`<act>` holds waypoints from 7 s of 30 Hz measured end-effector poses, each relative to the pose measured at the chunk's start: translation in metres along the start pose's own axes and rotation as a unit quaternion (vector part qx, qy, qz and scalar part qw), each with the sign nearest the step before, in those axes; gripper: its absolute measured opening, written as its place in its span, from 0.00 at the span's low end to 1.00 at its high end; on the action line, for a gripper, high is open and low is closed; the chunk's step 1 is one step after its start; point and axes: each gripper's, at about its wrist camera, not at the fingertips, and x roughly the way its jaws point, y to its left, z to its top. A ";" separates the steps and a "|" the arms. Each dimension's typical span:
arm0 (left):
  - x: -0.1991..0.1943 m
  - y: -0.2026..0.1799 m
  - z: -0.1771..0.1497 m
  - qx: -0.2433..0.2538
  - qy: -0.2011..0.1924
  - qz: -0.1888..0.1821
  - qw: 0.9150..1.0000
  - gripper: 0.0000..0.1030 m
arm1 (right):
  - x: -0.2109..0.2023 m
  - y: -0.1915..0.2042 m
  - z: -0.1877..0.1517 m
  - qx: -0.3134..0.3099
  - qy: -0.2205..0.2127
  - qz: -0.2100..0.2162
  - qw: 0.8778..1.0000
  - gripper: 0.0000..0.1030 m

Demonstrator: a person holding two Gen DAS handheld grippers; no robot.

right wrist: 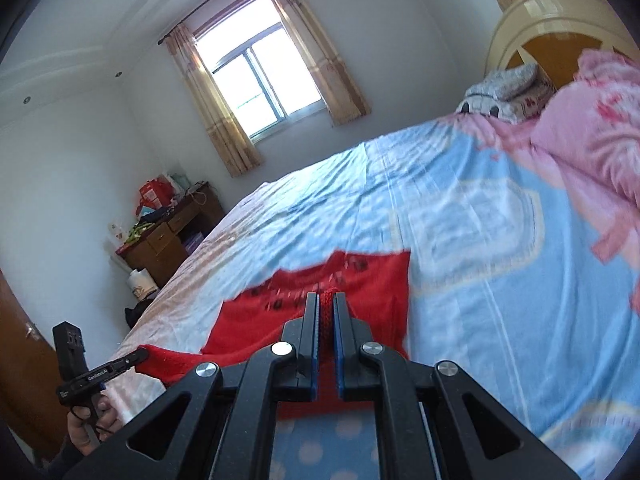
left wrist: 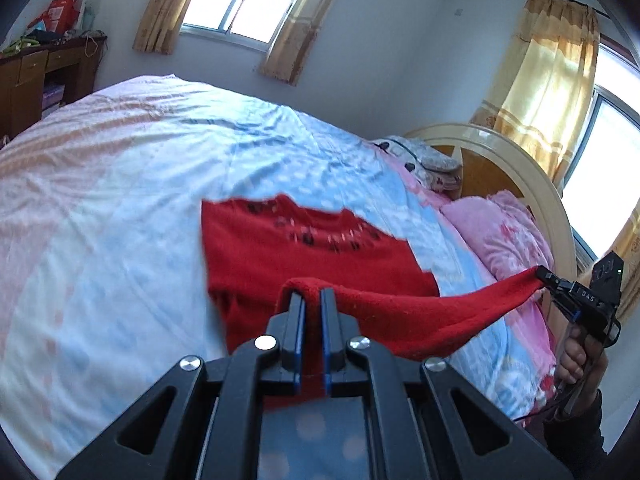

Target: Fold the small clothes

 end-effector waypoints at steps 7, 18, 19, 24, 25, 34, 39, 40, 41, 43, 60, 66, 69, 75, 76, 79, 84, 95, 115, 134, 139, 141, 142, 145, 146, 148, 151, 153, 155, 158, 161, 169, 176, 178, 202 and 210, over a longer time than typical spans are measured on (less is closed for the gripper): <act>0.041 0.015 0.045 -0.002 -0.004 0.005 1.000 0.07 | 0.056 0.007 0.043 -0.021 0.005 -0.023 0.999 0.05; 0.134 0.058 0.068 -0.013 0.049 0.060 0.997 0.07 | 0.181 -0.029 0.051 0.005 0.075 -0.081 0.994 0.05; 0.142 0.062 0.068 -0.015 0.054 0.066 0.996 0.07 | 0.195 -0.033 0.048 0.002 0.084 -0.093 0.992 0.05; 0.177 0.080 0.059 -0.023 0.080 0.100 0.992 0.14 | 0.251 -0.044 0.036 -0.019 0.132 -0.129 0.983 0.06; 0.177 0.083 0.058 -0.032 0.082 0.100 0.991 0.15 | 0.254 -0.046 0.034 -0.022 0.131 -0.138 0.981 0.11; 0.128 0.064 0.037 0.024 0.042 0.138 0.989 0.62 | 0.238 -0.002 -0.003 -0.080 0.175 -0.115 0.974 0.59; 0.160 0.050 0.021 0.097 0.083 0.210 0.969 0.64 | 0.285 0.026 -0.024 -0.128 0.268 -0.090 0.951 0.59; 0.163 0.052 0.024 0.093 0.077 0.216 0.969 0.64 | 0.297 0.028 -0.023 -0.134 0.265 -0.101 0.950 0.59; 0.165 0.054 0.029 0.088 0.072 0.227 0.967 0.65 | 0.304 0.029 -0.020 -0.134 0.259 -0.104 0.951 0.59; 0.166 0.061 0.037 0.079 0.057 0.257 0.962 0.65 | 0.317 0.032 -0.008 -0.144 0.225 -0.116 0.957 0.59; 0.109 0.051 -0.002 0.061 0.050 0.236 0.969 0.72 | 0.179 -0.049 -0.030 -0.039 0.149 -0.132 0.979 0.59; 0.116 0.041 -0.016 0.072 0.052 0.240 0.967 0.72 | 0.168 -0.053 -0.050 -0.050 0.171 -0.132 0.975 0.57; 0.112 0.045 -0.021 0.063 0.052 0.240 0.967 0.73 | 0.176 -0.058 -0.066 -0.053 0.200 -0.131 0.970 0.46; 0.103 0.045 -0.035 0.068 0.046 0.242 0.967 0.78 | 0.165 -0.045 -0.080 -0.076 0.207 -0.129 0.967 0.26; 0.102 0.044 -0.037 0.068 0.046 0.242 0.967 0.78 | 0.165 -0.043 -0.082 -0.085 0.206 -0.133 0.966 0.26; 0.093 0.046 -0.036 0.053 0.042 0.238 0.969 0.78 | 0.161 -0.044 -0.080 -0.073 0.207 -0.136 0.966 0.26; 0.070 0.039 -0.030 0.045 0.005 0.235 0.971 0.79 | 0.136 -0.022 -0.064 -0.088 0.146 -0.144 0.975 0.33; 0.109 0.035 -0.045 0.086 0.064 0.245 0.964 0.91 | 0.190 -0.026 -0.073 -0.061 0.173 -0.107 0.977 0.41; 0.087 0.048 -0.043 0.070 0.065 0.225 0.970 1.00 | 0.174 0.032 -0.097 -0.161 0.152 -0.124 0.967 0.50; 0.067 0.056 -0.027 0.077 0.039 0.222 0.971 1.00 | 0.185 0.109 -0.142 -0.281 0.158 -0.093 0.942 0.53; 0.072 0.064 -0.022 0.086 0.043 0.237 0.967 1.00 | 0.186 0.135 -0.155 -0.328 0.146 -0.079 0.930 0.54; 0.075 0.069 -0.021 0.085 0.044 0.242 0.965 1.00 | 0.188 0.145 -0.161 -0.343 0.143 -0.074 0.925 0.54; 0.076 0.073 -0.021 0.084 0.045 0.244 0.965 1.00 | 0.189 0.149 -0.163 -0.347 0.143 -0.071 0.924 0.54; 0.076 0.079 -0.022 0.084 0.048 0.250 0.963 1.00 | 0.191 0.159 -0.169 -0.360 0.139 -0.066 0.920 0.54; 0.077 0.081 -0.022 0.085 0.050 0.252 0.963 1.00 | 0.192 0.162 -0.171 -0.365 0.138 -0.066 0.918 0.54; 0.079 0.084 -0.023 0.085 0.053 0.256 0.961 1.00 | 0.195 0.164 -0.173 -0.370 0.139 -0.064 0.916 0.54; 0.080 0.089 -0.023 0.085 0.057 0.256 0.961 1.00 | 0.197 0.166 -0.177 -0.375 0.140 -0.063 0.914 0.54; 0.080 0.094 -0.020 0.080 0.056 0.248 0.964 1.00 | 0.196 0.169 -0.182 -0.379 0.140 -0.064 0.913 0.54; 0.080 0.099 -0.016 0.076 0.051 0.243 0.966 1.00 | 0.196 0.169 -0.185 -0.383 0.139 -0.064 0.911 0.54; 0.079 0.105 -0.008 0.066 0.042 0.228 0.970 1.00 | 0.198 0.173 -0.189 -0.391 0.138 -0.061 0.908 0.54; 0.080 0.109 0.000 0.056 0.031 0.202 0.977 1.00 | 0.200 0.181 -0.192 -0.404 0.133 -0.059 0.903 0.54; 0.107 0.103 0.019 0.040 0.032 0.125 0.991 1.00 | 0.211 0.210 -0.203 -0.452 0.110 -0.058 0.883 0.54; 0.140 0.109 0.034 -0.017 0.062 0.063 0.996 1.00 | 0.225 0.226 -0.203 -0.470 0.103 -0.060 0.874 0.54; 0.145 0.109 0.035 -0.022 0.067 0.056 0.996 1.00 | 0.228 0.228 -0.202 -0.469 0.103 -0.059 0.875 0.54; 0.172 0.110 0.039 -0.021 0.079 0.030 0.996 0.36 | 0.235 0.253 -0.218 -0.484 0.099 -0.060 0.867 0.40; 0.174 0.111 0.038 -0.024 0.080 0.022 0.996 0.27 | 0.235 0.256 -0.217 -0.479 0.109 -0.048 0.870 0.24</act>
